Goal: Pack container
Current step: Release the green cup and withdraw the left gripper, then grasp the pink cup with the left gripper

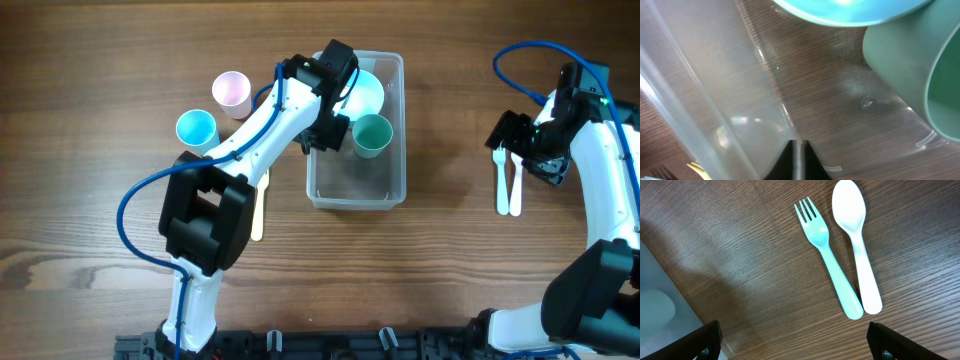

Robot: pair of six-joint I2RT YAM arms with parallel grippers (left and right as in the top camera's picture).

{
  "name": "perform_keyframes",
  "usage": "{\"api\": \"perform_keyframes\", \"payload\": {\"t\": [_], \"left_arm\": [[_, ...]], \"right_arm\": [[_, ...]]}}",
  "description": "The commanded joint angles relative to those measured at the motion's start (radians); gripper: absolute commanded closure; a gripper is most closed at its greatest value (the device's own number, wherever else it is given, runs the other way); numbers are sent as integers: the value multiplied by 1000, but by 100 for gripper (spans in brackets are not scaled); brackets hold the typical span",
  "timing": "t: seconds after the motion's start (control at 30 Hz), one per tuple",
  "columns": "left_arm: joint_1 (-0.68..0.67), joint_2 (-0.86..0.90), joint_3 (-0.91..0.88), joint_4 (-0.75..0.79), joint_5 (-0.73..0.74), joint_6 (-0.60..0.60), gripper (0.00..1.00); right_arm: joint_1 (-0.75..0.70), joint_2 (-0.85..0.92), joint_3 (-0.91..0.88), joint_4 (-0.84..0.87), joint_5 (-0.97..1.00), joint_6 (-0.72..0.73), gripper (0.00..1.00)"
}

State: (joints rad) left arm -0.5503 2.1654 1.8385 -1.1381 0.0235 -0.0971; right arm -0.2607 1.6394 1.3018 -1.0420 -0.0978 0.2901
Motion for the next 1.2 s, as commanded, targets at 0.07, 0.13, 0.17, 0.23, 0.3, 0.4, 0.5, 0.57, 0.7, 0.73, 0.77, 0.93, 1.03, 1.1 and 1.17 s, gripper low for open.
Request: {"api": "perform_keyframes", "payload": {"t": [0.07,0.13,0.17,0.23,0.3,0.4,0.5,0.57,0.7,0.73,0.77,0.93,1.03,1.1,1.17], "left_arm": [[3,-72,64,10,17,-24,49],[3,-117,106,11,21,-24,23],[3,-162,132,21,21,-24,5],[11,-240,140,48,18,-8,0],[41,-280,140,55,-34,-8,0],[164,-269,139,51,-85,-14,0],[295,-193,138,60,-74,-16,15],[339,-148,138,70,-57,-16,20],[351,-88,138,95,-51,-8,23],[351,-64,138,100,-50,-8,24],[351,-35,138,97,-50,-8,25],[351,57,138,91,-35,-8,34],[344,68,138,92,-33,-8,42],[343,78,138,96,-34,-7,46],[343,111,138,87,-35,14,48]], "right_arm": [[6,12,-2,3,-16,1,6],[6,12,-2,3,-16,1,6],[6,12,-2,3,-16,1,6],[6,12,-2,3,-16,1,6],[6,12,-2,3,-16,0,6],[6,12,-2,8,-16,1,5],[6,12,-2,11,-16,1,6],[6,12,-2,10,-16,1,5],[6,12,-2,10,-16,1,6],[6,12,-2,9,-16,1,6],[6,12,-2,7,-16,1,6],[6,12,-2,5,-16,1,6],[6,12,-2,6,-16,1,5],[6,12,-2,9,-16,-2,5],[6,12,-2,10,-16,-2,5]]}}
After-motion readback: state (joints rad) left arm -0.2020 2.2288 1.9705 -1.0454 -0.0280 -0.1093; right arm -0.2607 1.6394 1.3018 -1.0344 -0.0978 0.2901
